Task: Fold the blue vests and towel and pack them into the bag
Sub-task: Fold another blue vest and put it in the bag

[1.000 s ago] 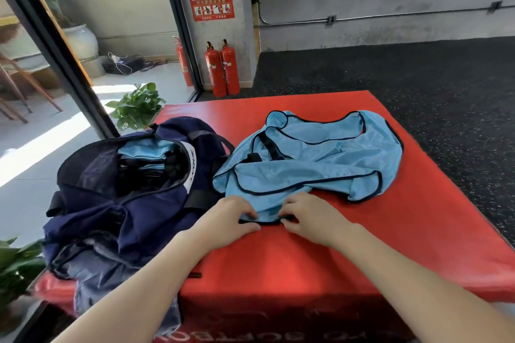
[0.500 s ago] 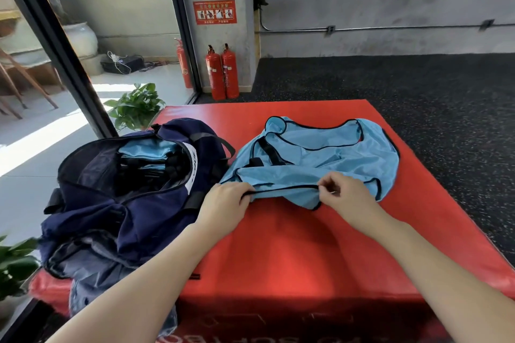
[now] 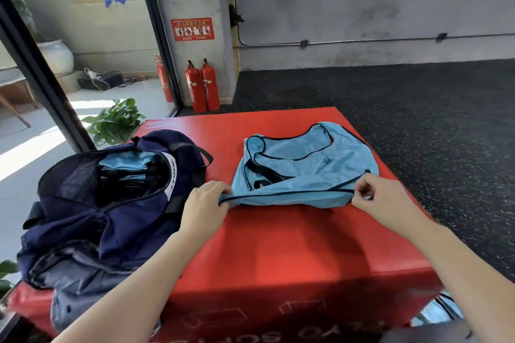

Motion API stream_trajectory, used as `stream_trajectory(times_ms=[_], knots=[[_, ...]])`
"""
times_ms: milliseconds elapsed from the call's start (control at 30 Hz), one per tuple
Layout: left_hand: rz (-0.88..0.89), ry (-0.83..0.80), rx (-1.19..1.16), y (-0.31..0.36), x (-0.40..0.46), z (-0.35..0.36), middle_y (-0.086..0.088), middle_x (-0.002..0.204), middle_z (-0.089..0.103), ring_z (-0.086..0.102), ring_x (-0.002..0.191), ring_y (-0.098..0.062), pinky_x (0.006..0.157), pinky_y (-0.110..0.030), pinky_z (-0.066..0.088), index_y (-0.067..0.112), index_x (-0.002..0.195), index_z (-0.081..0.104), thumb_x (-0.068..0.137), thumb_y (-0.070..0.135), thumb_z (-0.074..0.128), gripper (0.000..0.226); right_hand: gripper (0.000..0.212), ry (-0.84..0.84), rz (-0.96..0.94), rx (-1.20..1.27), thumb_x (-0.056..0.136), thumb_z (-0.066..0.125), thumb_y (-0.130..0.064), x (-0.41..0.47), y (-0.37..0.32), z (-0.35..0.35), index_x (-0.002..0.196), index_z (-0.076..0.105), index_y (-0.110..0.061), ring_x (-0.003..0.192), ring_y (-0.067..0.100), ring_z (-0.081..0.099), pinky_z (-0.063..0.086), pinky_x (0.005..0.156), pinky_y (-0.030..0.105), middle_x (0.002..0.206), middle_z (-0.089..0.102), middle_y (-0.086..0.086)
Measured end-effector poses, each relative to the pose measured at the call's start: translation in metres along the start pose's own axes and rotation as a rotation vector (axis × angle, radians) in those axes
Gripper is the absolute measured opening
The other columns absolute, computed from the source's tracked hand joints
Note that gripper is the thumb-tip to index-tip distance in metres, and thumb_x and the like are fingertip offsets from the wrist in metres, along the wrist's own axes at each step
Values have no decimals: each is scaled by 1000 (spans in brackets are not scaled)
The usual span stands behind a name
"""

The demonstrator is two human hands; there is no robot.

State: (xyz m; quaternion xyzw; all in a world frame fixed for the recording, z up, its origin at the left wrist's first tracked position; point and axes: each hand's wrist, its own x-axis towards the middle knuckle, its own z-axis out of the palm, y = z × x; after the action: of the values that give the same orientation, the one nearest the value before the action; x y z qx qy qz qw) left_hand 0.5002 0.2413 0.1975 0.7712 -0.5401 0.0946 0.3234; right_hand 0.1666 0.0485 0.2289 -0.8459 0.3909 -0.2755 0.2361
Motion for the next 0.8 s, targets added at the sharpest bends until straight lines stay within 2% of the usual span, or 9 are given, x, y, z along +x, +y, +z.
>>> stream_trajectory(times_ms=[100, 200, 333, 467, 533, 600, 633, 700, 800], knots=[[50, -8, -27, 2, -15, -3, 14, 89, 64, 54, 82, -11, 72, -31, 43, 19, 89, 71, 72, 2, 78, 25, 26, -9, 12, -87, 74, 78, -9, -12, 15, -10, 69, 58, -26, 69, 6, 63, 51, 71, 30, 71, 67, -10], [187, -39, -16, 4, -31, -6, 19, 89, 59, 54, 87, -11, 74, -36, 45, 21, 85, 67, 64, -6, 75, 35, 26, -48, 45, -178, 72, 76, -9, -22, 34, -18, 69, 56, -25, 66, 19, 61, 51, 67, 39, 69, 65, -4], [290, -174, 39, 6, -50, -11, 18, 88, 60, 54, 92, -10, 74, -29, 40, 28, 84, 67, 63, 1, 71, 34, 21, -307, 83, -364, 73, 74, -19, -35, 55, -25, 66, 56, -27, 68, 13, 58, 46, 66, 30, 68, 62, -8], [265, -408, 159, 7, -71, -19, 23, 91, 64, 51, 104, 0, 86, -22, 36, 37, 95, 74, 76, 25, 58, 28, 9, -454, 43, -496, 75, 66, -30, -43, 64, -27, 68, 59, -30, 79, 8, 57, 49, 76, 30, 77, 62, -14], [254, -453, 216, 11, -76, -26, 24, 93, 68, 53, 105, -1, 90, -26, 40, 39, 96, 76, 75, 38, 44, 38, 11, -419, 24, -527, 75, 56, -40, -44, 61, -26, 69, 61, -31, 80, 5, 56, 51, 78, 33, 76, 62, -16], [203, -475, 243, 15, -77, -33, 25, 92, 70, 57, 101, -3, 88, -29, 45, 39, 93, 77, 72, 45, 36, 46, 26, -335, -24, -524, 74, 44, -49, -43, 53, -23, 73, 62, -30, 80, 7, 57, 52, 77, 36, 77, 64, -15], [163, -486, 240, 16, -77, -35, 26, 93, 71, 59, 98, -4, 86, -29, 49, 39, 92, 77, 73, 48, 36, 46, 29, -305, -49, -506, 76, 42, -50, -42, 48, -20, 76, 63, -30, 81, 9, 58, 52, 78, 38, 79, 64, -15], [80, -515, 205, 17, -78, -37, 26, 96, 70, 61, 97, -4, 84, -30, 53, 41, 95, 76, 76, 53, 42, 40, 17, -300, -81, -445, 86, 52, -42, -38, 34, -13, 86, 65, -31, 89, 10, 58, 51, 83, 37, 89, 64, -14], [10, -535, 129, 18, -80, -34, 21, 105, 71, 63, 104, -2, 92, -29, 52, 34, 105, 77, 84, 51, 56, 34, 10, -334, -209, -387, 95, 59, -30, -28, 17, 7, 101, 66, -30, 103, 7, 55, 46, 92, 30, 102, 64, -13]])
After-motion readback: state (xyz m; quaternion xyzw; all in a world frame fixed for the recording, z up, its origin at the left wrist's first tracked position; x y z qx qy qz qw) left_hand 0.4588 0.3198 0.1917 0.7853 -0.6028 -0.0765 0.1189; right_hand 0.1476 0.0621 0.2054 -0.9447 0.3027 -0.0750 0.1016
